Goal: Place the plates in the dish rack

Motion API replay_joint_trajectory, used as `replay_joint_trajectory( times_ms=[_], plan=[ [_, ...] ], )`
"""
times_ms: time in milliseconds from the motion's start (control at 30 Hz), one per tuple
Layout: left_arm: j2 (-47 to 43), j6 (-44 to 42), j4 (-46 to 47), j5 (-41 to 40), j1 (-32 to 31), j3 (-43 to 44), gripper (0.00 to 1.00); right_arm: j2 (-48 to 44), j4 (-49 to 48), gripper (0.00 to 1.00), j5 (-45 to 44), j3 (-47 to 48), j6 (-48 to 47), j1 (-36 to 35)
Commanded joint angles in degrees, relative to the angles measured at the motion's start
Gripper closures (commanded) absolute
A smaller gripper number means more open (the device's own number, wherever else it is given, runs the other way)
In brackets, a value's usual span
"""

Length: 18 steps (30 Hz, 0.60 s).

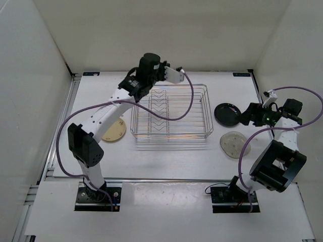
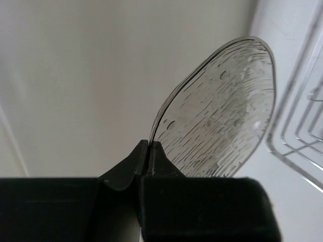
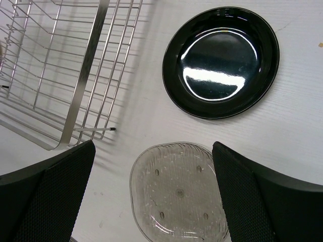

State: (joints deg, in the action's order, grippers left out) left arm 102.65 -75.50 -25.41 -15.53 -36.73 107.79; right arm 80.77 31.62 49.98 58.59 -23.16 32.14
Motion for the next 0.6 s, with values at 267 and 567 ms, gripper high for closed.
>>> replay_joint_trajectory(
  times_ms=[267, 567],
  plan=[
    [-1.8, -6.0, 13.5, -3.3, -4.3, -16.5, 0.89, -1.8, 0.3, 0.0, 2.3, 0.0, -2.0, 0.2],
    [-0.1, -7.6, 18.3, -4.3, -4.3, -17.6, 0.89, -1.2, 0.3, 0.0, 2.3, 0.0, -2.0, 0.2]
  ],
)
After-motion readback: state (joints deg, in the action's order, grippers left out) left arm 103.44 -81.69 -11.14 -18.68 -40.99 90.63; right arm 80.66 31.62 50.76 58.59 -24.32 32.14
